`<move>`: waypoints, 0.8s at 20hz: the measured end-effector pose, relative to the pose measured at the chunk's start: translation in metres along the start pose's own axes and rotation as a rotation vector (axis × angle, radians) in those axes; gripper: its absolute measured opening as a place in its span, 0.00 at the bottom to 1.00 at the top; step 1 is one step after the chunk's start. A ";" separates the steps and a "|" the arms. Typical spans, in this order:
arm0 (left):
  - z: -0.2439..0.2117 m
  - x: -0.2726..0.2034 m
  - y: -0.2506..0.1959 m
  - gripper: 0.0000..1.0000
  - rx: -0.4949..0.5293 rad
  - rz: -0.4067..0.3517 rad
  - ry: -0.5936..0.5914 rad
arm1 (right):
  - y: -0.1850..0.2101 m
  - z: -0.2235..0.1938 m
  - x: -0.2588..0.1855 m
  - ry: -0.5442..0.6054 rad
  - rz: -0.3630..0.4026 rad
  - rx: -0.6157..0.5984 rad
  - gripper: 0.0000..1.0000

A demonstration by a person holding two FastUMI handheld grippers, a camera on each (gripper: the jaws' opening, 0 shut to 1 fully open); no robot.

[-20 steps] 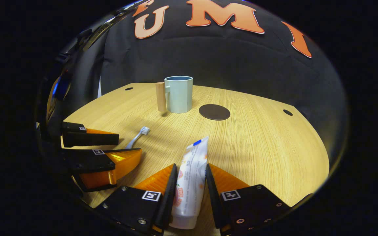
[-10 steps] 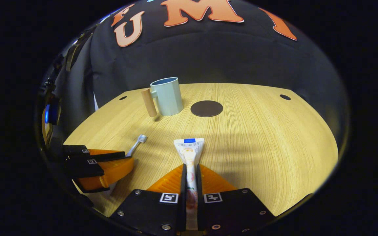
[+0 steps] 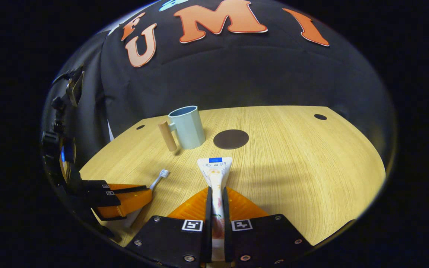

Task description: Put the toothbrush and toothpaste on the desktop into the cup, then pick up the cup and place it on the coaster on the desktop.

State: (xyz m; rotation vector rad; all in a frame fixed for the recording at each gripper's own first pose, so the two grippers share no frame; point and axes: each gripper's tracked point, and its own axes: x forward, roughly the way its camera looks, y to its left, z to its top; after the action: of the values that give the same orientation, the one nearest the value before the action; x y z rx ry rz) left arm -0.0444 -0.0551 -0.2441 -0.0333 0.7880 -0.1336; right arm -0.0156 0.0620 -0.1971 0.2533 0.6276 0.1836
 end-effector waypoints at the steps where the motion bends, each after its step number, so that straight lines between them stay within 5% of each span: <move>1: 0.001 0.001 0.002 0.08 -0.002 0.004 -0.012 | -0.002 0.004 -0.001 -0.011 -0.006 0.000 0.14; 16: 0.072 -0.001 0.014 0.07 0.027 0.033 -0.320 | 0.009 0.072 -0.022 -0.177 -0.004 -0.029 0.13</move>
State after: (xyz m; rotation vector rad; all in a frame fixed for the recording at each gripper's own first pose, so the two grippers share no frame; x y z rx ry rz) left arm 0.0077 -0.0426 -0.1939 -0.0154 0.4664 -0.1045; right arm 0.0091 0.0519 -0.1259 0.2372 0.4496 0.1640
